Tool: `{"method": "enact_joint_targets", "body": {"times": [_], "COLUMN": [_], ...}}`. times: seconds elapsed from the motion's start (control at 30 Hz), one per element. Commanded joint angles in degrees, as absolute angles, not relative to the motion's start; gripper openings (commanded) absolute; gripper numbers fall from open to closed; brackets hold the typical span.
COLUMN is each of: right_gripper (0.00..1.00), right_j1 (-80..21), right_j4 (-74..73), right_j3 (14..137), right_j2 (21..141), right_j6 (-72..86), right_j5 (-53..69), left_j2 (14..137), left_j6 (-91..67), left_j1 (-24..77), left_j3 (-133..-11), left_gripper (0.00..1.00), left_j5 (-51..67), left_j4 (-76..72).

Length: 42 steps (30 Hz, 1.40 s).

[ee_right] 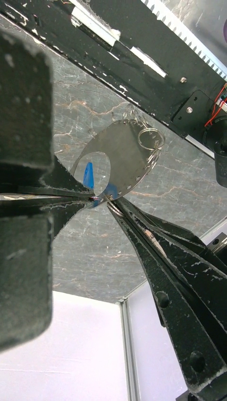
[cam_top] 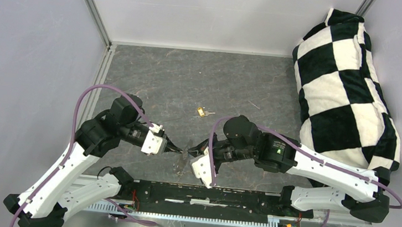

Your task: Put the keys on the keyring

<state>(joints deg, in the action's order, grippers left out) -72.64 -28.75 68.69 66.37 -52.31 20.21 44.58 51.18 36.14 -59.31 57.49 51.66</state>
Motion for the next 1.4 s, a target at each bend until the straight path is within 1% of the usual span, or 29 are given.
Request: {"method": "enact_joint_targets", "body": {"times": [0.0,0.2,0.37,0.5,0.87,1.23,1.37], "right_gripper": [0.00,0.00,0.00,0.00,0.00,0.00,0.00], "right_j1": [-72.8,-72.9,-72.7,-70.9,-70.2,-70.2,-70.3], "right_j4": [-26.8,-26.8,-27.1,-27.2,-26.1,-26.0,-25.9], "right_j3": [70.4,70.8,70.6,70.3,71.2,70.5,69.9], "right_j2": [66.5,66.4,65.9,65.0,66.7,66.6,66.4], "right_j6": [-51.8,-52.0,-51.1,-49.5,-48.6,-49.1,-49.7], "right_j5": [21.8,21.6,16.8,16.8,22.3,24.4,24.9], "left_j2": [44.5,44.7,44.5,44.2,45.2,45.8,45.6], "left_j6": [49.8,49.8,50.3,50.4,50.5,50.6,46.9], "left_j1": [36.3,36.3,36.3,36.3,36.3,36.3,36.3], "left_j3": [-60.5,-60.6,-60.7,-60.7,-60.7,-60.6,-59.9], "left_gripper": [0.02,0.02,0.02,0.02,0.02,0.02,0.02], "left_j5": [58.7,58.5,58.7,58.8,59.1,59.0,58.4], "left_j4": [49.3,49.3,49.2,49.2,49.3,49.3,46.6]}}
